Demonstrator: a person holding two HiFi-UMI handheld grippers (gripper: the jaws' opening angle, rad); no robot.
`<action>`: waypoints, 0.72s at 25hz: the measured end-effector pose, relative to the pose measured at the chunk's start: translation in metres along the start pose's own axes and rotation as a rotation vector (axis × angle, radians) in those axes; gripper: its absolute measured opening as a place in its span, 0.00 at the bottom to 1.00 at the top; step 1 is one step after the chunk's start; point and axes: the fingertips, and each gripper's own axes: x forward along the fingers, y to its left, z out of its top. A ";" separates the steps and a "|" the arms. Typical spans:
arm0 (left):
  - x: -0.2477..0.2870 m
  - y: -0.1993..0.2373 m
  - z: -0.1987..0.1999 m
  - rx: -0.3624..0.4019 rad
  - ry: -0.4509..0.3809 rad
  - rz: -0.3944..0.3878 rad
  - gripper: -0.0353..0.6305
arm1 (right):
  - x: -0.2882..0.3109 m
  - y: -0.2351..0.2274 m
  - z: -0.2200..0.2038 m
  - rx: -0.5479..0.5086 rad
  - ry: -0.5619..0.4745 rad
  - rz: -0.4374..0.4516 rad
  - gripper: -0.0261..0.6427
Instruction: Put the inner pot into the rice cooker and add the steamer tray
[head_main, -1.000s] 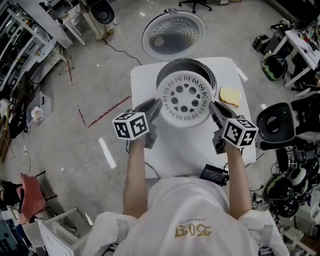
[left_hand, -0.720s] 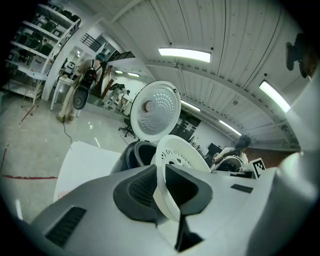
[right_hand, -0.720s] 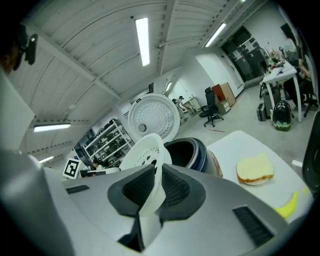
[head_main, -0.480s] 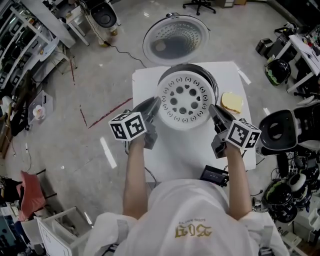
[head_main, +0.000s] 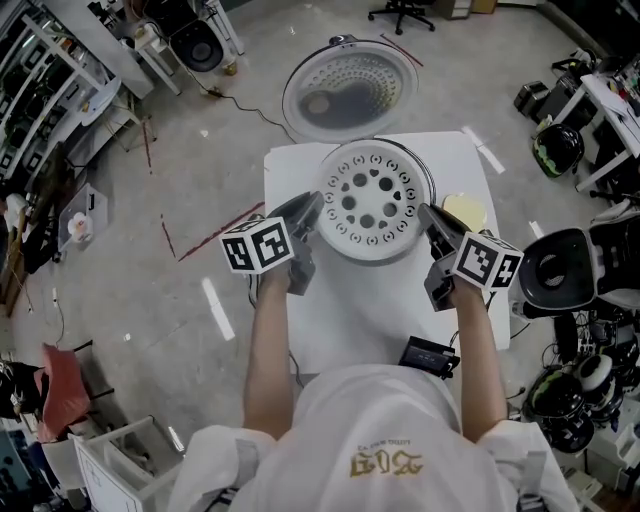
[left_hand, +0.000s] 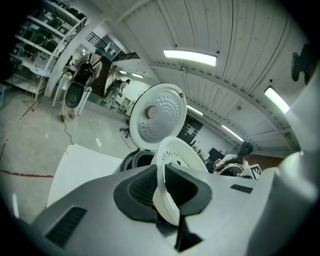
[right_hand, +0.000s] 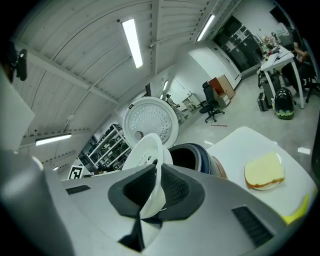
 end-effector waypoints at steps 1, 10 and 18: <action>0.002 0.000 0.003 -0.002 -0.002 -0.001 0.15 | 0.002 0.000 0.003 -0.001 0.001 0.003 0.11; 0.017 0.005 0.016 -0.017 -0.023 0.012 0.15 | 0.016 -0.012 0.015 0.050 0.000 0.036 0.10; 0.029 0.018 0.011 -0.025 -0.008 0.026 0.15 | 0.031 -0.027 0.011 0.026 0.021 0.001 0.09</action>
